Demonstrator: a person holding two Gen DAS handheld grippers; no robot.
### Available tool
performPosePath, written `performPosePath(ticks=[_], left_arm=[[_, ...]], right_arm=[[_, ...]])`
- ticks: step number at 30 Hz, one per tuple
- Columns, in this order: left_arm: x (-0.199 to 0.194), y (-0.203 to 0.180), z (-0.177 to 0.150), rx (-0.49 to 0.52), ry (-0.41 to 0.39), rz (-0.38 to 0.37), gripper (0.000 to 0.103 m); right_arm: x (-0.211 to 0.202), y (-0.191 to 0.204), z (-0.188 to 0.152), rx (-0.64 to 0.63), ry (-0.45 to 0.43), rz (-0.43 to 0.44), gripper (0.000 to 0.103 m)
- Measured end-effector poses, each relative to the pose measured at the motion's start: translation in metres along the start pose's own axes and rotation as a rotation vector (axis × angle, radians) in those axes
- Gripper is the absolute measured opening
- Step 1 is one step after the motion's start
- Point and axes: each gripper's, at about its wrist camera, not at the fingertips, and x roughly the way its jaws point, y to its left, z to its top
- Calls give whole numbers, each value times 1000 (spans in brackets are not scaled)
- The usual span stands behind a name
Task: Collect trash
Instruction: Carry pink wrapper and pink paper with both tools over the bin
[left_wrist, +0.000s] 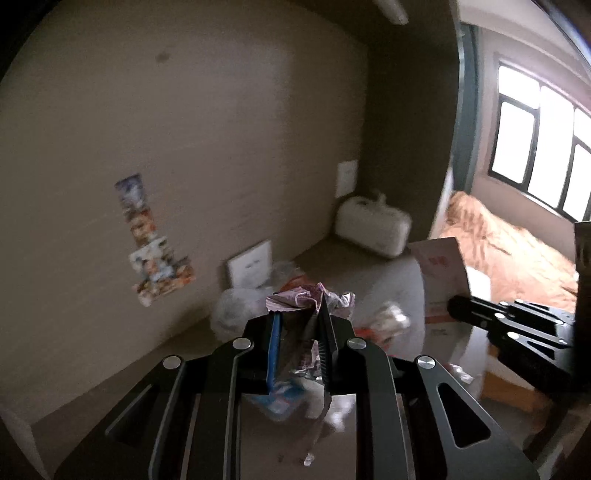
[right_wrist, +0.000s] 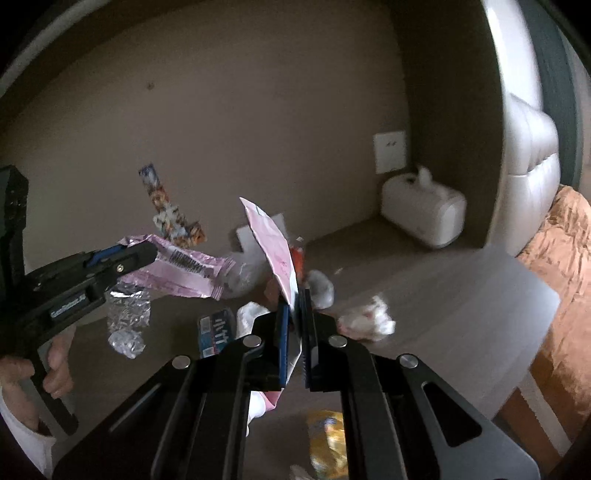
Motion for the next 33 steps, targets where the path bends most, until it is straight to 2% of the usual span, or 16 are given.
performPosePath(ticks=[5, 10, 19, 25, 33], left_arm=[[0, -50, 5, 31, -4, -78, 17], [14, -111, 7, 75, -1, -169, 17], [56, -235, 3, 177, 63, -350, 17], [94, -313, -18, 250, 129, -445, 17], [160, -384, -62, 298, 239, -519, 17]], right_arm=[[-36, -31, -1, 27, -34, -60, 7], [-77, -78, -6, 70, -65, -158, 7], [-131, -164, -37, 167, -64, -330, 7], [-145, -214, -67, 235, -25, -419, 7], [-134, -280, -115, 333, 58, -480, 7]])
